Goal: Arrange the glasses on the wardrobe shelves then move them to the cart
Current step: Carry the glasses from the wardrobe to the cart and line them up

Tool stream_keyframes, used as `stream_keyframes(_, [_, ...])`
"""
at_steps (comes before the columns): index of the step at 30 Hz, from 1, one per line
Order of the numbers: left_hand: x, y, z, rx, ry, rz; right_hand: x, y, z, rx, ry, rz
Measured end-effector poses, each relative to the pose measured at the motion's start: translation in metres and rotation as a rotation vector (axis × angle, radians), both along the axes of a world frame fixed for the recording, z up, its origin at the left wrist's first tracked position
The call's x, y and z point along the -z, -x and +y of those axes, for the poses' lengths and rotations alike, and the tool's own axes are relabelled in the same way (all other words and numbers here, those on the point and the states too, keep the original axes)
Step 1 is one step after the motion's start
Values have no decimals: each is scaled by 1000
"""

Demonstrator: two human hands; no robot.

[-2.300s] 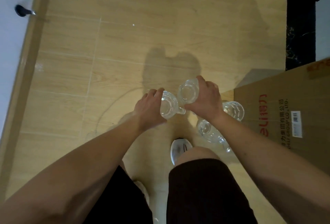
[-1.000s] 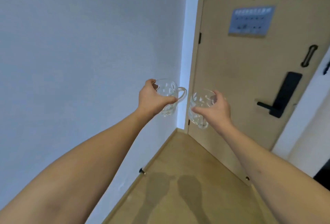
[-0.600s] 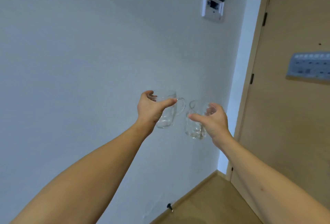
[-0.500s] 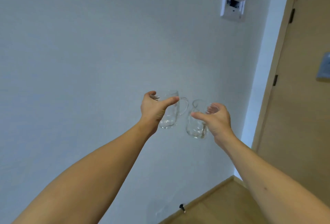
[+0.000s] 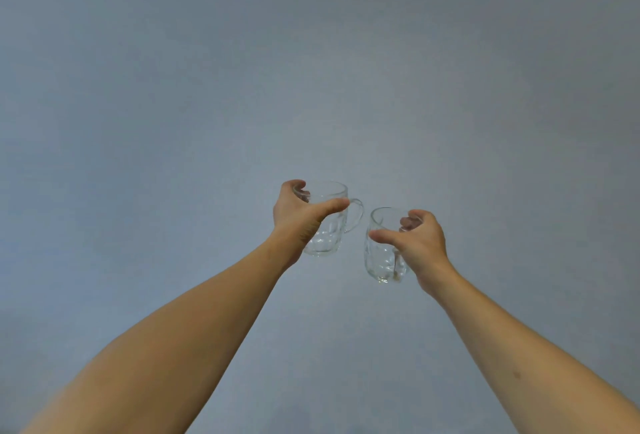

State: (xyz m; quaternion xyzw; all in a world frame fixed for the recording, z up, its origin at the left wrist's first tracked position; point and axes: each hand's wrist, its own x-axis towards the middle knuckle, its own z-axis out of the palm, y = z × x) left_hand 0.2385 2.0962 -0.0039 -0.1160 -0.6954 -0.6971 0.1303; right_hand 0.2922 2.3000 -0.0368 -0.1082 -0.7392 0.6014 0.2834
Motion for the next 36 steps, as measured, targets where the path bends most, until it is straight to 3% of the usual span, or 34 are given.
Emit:
stream_keyframes(11, [-22, 13, -267, -325, 35, 46, -26, 72, -255, -331, -28, 36])
stream_keyframes(22, [-14, -13, -530, -691, 33, 10, -15, 114, -531, -666, -25, 36])
stream_keyframes(36, [16, -52, -745, -1100, 40, -34, 6, 150, -798, -1057, -50, 21])
